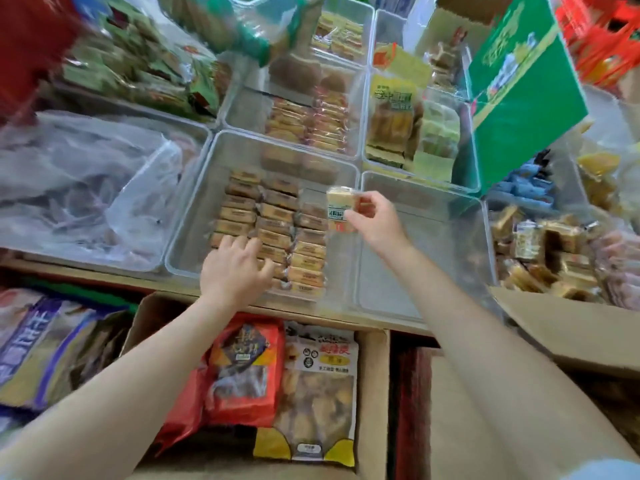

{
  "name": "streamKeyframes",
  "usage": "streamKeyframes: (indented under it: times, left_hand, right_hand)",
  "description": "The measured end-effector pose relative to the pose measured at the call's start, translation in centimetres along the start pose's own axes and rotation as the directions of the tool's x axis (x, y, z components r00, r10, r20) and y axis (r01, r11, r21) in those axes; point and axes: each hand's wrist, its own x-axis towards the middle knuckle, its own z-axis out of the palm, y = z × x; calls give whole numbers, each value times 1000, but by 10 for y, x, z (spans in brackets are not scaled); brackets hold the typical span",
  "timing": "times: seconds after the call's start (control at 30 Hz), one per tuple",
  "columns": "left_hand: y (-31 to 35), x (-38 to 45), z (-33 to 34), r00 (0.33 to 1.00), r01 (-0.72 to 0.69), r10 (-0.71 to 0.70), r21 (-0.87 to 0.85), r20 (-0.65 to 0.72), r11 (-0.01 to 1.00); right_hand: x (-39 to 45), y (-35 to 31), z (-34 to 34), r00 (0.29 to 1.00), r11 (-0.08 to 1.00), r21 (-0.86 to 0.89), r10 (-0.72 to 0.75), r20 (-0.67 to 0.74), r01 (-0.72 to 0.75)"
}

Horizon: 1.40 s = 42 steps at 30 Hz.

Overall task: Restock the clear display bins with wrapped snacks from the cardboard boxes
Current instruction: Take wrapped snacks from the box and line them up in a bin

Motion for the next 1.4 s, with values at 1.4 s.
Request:
streamKeyframes:
  times: [1.4]
  left_hand:
    - [45, -29, 3, 995, -56, 51, -61, -83, 997]
  right_hand:
    - [-141, 15, -89, 981, 866, -463, -147, 124, 189]
